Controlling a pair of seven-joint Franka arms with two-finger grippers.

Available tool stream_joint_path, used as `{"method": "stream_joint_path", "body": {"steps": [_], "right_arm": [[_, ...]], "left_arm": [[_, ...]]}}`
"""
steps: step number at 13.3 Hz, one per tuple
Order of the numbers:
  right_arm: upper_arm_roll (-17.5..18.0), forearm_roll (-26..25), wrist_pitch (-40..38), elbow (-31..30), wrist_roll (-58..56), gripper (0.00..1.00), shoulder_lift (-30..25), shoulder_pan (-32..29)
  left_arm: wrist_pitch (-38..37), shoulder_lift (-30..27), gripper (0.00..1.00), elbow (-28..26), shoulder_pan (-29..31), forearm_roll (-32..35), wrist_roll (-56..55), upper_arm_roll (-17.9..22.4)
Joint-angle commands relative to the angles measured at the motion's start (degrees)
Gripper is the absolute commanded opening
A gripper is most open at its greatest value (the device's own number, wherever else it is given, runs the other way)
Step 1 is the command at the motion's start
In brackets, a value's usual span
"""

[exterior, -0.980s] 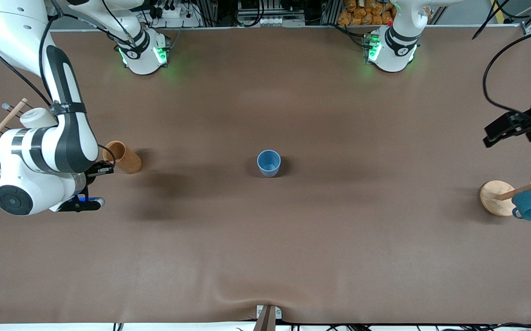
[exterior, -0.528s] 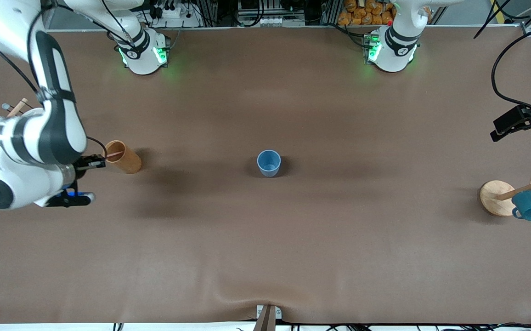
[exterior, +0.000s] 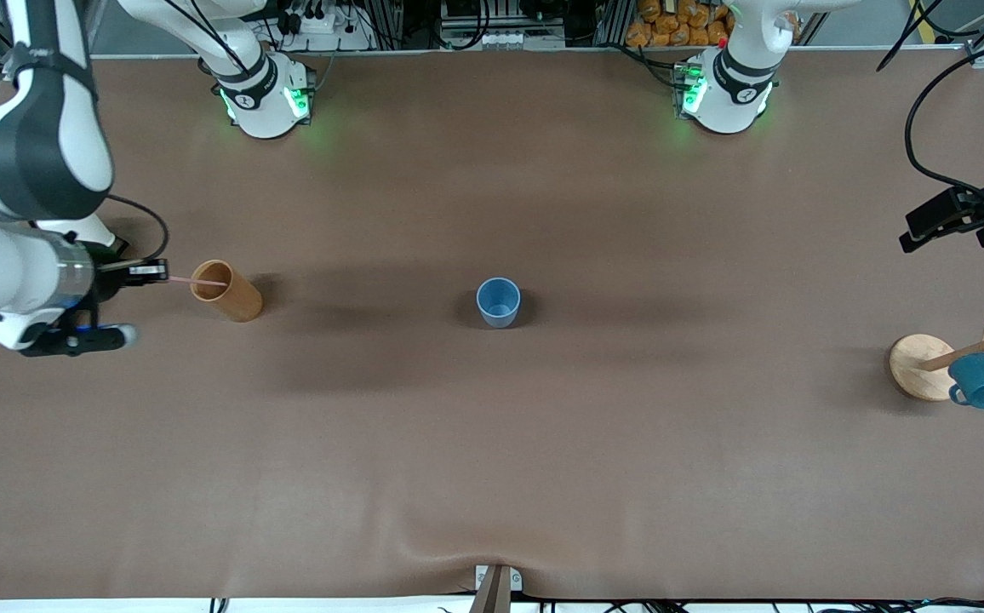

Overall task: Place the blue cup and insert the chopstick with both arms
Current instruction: 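Lift the pink chopstick with the right gripper over the blue cup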

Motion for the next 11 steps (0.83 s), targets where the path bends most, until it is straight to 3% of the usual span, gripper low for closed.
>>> {"method": "stream_joint_path", "body": {"steps": [1, 6, 11], "right_arm": [[2.6, 0.9, -0.7, 5.7, -0.2, 0.0, 0.2, 2.5], [8.0, 0.9, 2.7, 9.9, -0.3, 0.0, 0.2, 6.4], [7.7, 2.6, 10.3, 8.9, 0.3, 0.0, 0.9, 12.8]], "left_arm": [[-0.6, -3.0, 1.0, -2.9, -0.5, -0.9, 1.1, 0.6], [1.8, -6.7, 1.0, -8.1, -1.3, 3.7, 1.0, -1.0], [2.3, -7.0, 1.0, -8.7, -1.0, 4.3, 0.1, -3.4]]}}
